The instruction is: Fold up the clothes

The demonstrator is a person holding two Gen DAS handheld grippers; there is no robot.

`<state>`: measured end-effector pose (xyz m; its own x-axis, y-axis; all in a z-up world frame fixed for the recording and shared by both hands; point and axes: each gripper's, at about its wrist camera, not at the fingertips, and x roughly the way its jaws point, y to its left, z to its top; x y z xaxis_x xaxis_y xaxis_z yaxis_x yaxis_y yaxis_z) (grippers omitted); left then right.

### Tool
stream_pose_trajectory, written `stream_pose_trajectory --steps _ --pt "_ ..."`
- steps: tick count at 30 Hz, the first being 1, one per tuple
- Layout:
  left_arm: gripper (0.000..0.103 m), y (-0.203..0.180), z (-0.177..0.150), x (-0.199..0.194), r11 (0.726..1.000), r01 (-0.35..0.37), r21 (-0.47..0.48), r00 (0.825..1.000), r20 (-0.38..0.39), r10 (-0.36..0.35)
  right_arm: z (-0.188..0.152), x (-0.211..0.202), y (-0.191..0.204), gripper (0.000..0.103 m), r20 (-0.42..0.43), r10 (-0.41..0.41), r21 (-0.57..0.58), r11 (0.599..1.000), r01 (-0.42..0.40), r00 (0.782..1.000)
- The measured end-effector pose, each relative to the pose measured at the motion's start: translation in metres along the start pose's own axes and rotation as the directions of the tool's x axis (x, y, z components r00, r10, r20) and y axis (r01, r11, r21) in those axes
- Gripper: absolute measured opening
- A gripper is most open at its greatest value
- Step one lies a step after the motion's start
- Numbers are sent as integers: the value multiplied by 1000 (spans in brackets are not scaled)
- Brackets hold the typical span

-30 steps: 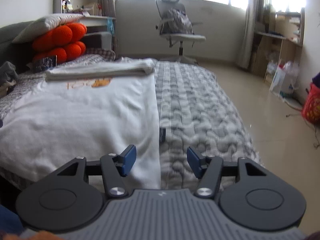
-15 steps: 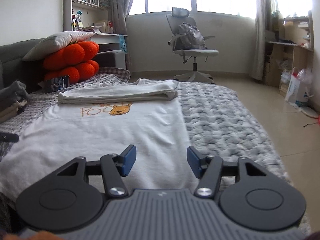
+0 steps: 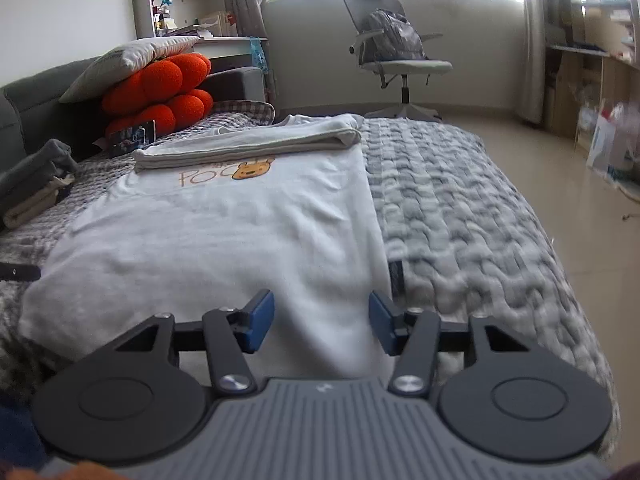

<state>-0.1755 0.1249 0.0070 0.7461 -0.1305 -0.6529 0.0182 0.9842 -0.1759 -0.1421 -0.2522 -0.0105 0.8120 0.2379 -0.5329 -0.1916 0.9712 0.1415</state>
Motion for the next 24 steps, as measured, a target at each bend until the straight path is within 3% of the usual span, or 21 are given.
stream_pose_trajectory --steps 5,7,10,15,19,24 --pt "47 -4 -8 -18 998 53 28 998 -19 -52 -3 -16 -13 54 -21 30 57 998 -29 999" --pt "33 -5 -11 -22 996 82 38 996 -34 -81 -5 -19 -17 54 -30 38 77 996 -36 999" --pt "27 -7 -14 -25 992 120 45 992 -45 -118 -7 -23 -23 52 -45 50 103 994 -45 998" --pt "27 -6 -20 -17 980 197 24 977 -91 -194 -10 -25 -29 46 -70 65 136 989 -55 995" --pt "27 -12 -26 -10 973 224 50 966 -146 -215 -13 -27 -38 45 -77 84 189 980 -69 993" --pt "27 -4 -27 2 965 259 -27 948 -182 -260 -18 -28 -54 43 -69 135 301 947 -108 988"
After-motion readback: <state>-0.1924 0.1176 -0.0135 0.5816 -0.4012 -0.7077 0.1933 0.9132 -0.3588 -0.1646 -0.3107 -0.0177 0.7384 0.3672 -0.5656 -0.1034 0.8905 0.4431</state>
